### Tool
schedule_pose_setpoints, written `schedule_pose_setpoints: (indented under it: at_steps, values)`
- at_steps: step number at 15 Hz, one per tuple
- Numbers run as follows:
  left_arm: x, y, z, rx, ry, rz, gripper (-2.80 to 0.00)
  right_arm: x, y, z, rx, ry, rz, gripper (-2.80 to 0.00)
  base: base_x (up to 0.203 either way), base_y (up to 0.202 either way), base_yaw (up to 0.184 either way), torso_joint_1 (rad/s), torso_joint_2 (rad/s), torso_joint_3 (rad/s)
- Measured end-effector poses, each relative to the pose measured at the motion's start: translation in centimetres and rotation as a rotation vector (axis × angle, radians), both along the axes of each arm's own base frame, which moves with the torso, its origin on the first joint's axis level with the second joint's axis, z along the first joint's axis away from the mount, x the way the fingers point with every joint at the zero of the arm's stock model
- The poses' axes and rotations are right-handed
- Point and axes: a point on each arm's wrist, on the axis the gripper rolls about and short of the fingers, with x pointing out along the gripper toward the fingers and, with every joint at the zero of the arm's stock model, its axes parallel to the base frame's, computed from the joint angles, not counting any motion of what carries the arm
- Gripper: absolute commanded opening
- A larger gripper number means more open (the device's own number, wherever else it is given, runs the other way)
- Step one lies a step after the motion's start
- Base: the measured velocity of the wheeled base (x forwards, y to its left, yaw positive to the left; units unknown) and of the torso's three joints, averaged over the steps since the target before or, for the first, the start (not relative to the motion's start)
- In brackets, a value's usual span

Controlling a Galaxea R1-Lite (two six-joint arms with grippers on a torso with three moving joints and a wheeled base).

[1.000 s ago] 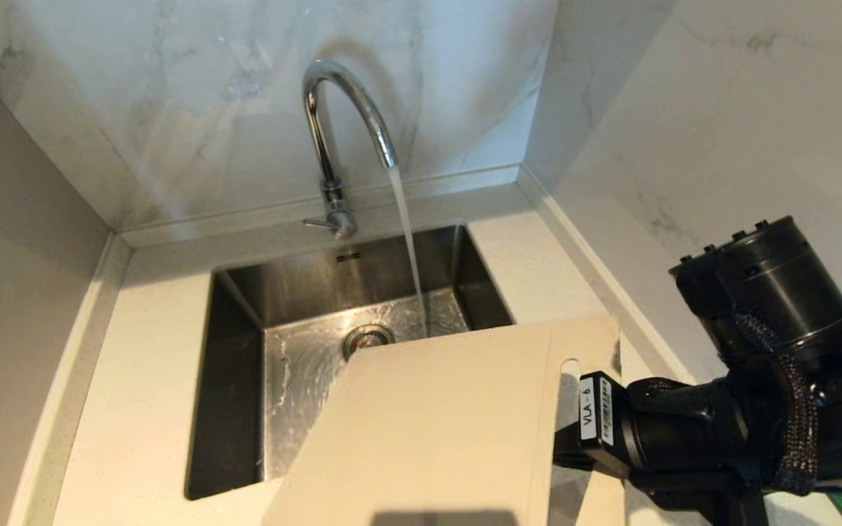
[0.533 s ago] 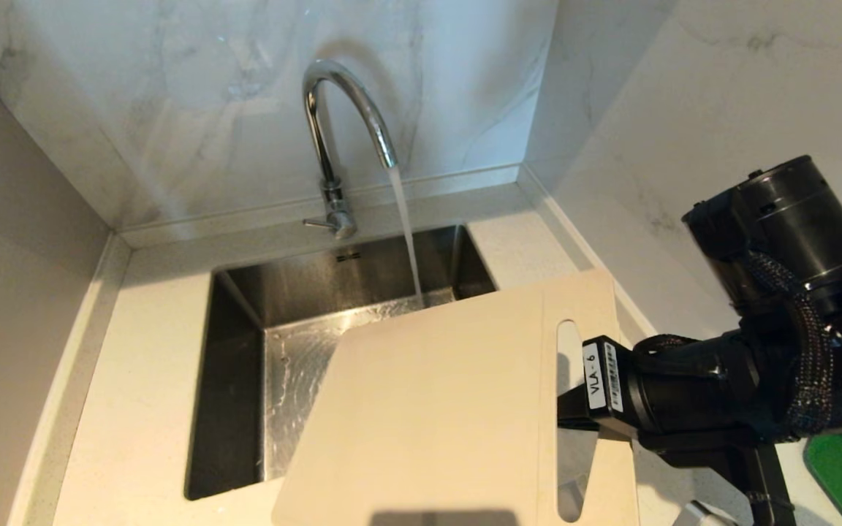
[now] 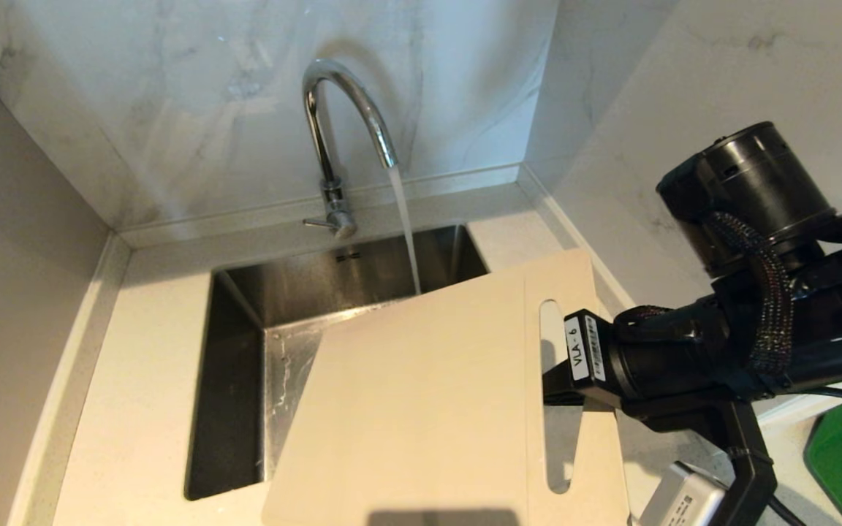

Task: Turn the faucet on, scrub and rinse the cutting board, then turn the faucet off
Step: Pick up the cutting board, then scrub the cutting board underwater

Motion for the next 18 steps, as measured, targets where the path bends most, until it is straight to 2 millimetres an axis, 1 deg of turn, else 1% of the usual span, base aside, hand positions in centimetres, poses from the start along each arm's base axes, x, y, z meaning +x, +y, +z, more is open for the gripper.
schedule_pose_setpoints:
  at_steps: [3, 8, 13, 15, 18]
  values:
    - [0.0, 0.0, 0.0, 0.000, 0.000, 0.000, -2.80, -0.1, -0.7, 0.7, 0.006, -0.033, -0.013, -2.80, 0.000, 0.000, 0.000, 0.000, 0.00, 0.000]
    - [0.0, 0.0, 0.0, 0.000, 0.000, 0.000, -2.80, 0.0, -1.1, 0.8, -0.013, -0.029, -0.017, -2.80, 0.000, 0.000, 0.000, 0.000, 0.00, 0.000]
    - [0.0, 0.0, 0.0, 0.000, 0.000, 0.000, -2.80, 0.3, -2.0, 0.8, -0.044, -0.014, -0.038, -2.80, 0.000, 0.000, 0.000, 0.000, 0.00, 0.000]
    - [0.0, 0.0, 0.0, 0.001, 0.000, 0.000, -2.80, 0.6, -2.1, 0.8, -0.059, -0.032, -0.021, -2.80, 0.000, 0.000, 0.000, 0.000, 0.00, 0.000]
    - [0.0, 0.0, 0.0, 0.000, 0.000, 0.000, -2.80, 1.1, -1.9, 0.3, -0.031, 0.002, 0.050, -2.80, 0.000, 0.000, 0.000, 0.000, 0.00, 0.000]
